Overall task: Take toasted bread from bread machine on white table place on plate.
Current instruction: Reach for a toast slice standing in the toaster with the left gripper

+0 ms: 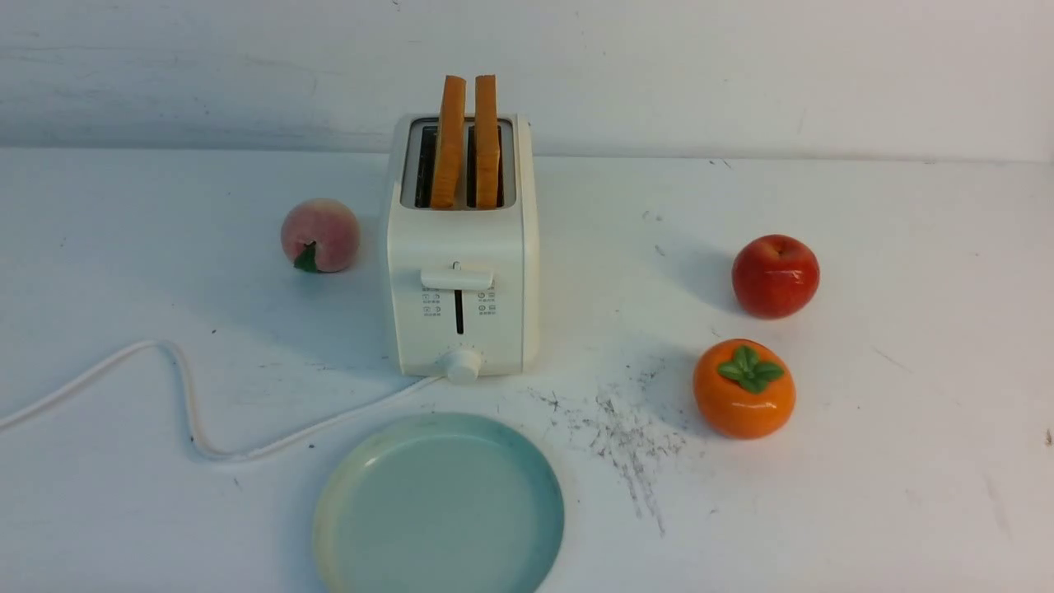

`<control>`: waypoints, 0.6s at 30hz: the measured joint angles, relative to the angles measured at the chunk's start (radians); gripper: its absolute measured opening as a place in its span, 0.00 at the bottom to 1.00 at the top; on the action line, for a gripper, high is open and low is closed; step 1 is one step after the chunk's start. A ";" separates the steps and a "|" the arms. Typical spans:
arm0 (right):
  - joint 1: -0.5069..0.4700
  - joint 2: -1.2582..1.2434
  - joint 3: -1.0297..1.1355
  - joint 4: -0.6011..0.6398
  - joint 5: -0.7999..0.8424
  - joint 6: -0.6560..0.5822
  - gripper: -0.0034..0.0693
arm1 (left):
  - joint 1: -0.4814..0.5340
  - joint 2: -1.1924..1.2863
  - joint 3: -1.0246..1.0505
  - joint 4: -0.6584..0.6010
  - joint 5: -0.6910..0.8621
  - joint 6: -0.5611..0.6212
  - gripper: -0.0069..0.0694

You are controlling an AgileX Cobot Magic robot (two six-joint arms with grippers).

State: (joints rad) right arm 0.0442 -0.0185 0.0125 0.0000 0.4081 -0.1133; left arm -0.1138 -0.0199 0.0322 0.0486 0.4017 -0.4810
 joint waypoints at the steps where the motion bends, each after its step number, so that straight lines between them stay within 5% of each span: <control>1: 0.000 0.000 0.000 0.000 0.000 0.000 0.38 | 0.000 0.000 0.000 0.000 0.000 0.000 0.41; 10: 0.000 0.000 0.000 0.000 0.000 0.000 0.38 | 0.000 0.000 0.000 0.003 -0.053 -0.013 0.41; 18: 0.000 0.000 0.000 0.000 0.000 0.000 0.38 | 0.000 0.000 0.000 -0.409 -0.147 -0.275 0.41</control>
State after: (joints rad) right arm 0.0442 -0.0185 0.0125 0.0000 0.4081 -0.1133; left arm -0.1138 -0.0199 0.0322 -0.3607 0.2546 -0.7562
